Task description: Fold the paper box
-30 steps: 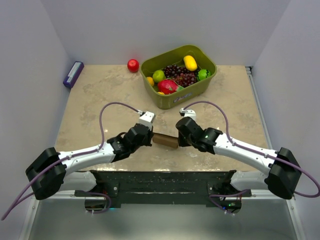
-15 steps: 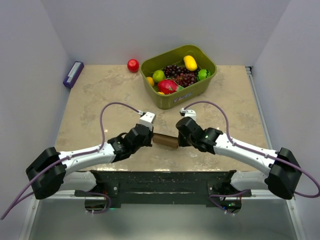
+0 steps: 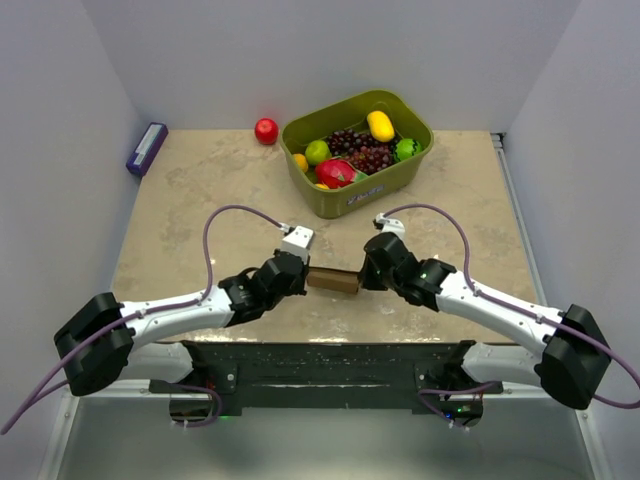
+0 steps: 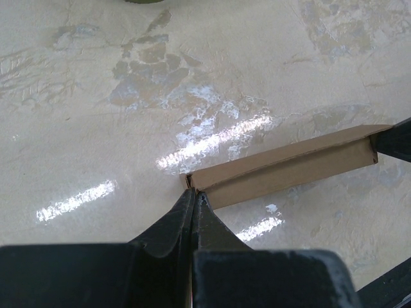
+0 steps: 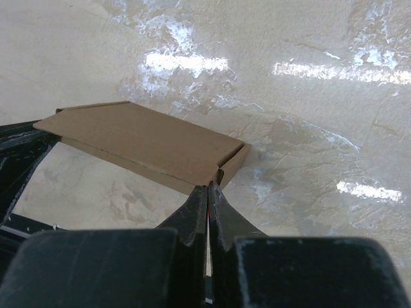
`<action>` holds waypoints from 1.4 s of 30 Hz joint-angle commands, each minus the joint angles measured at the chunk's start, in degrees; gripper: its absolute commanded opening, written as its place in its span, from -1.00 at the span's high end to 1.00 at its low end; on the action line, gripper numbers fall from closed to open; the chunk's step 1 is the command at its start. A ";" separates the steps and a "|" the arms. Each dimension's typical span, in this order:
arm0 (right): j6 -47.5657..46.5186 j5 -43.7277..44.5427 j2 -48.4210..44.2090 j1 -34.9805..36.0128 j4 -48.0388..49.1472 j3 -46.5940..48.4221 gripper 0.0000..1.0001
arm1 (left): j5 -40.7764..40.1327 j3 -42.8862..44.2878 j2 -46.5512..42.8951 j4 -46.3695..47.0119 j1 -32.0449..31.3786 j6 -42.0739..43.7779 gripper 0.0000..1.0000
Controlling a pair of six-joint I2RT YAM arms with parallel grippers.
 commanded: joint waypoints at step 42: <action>-0.24 7.54 1.55 -1.03 -2.96 -5.43 1.00 | 0.13 0.41 2.17 -5.01 -1.89 -0.81 1.00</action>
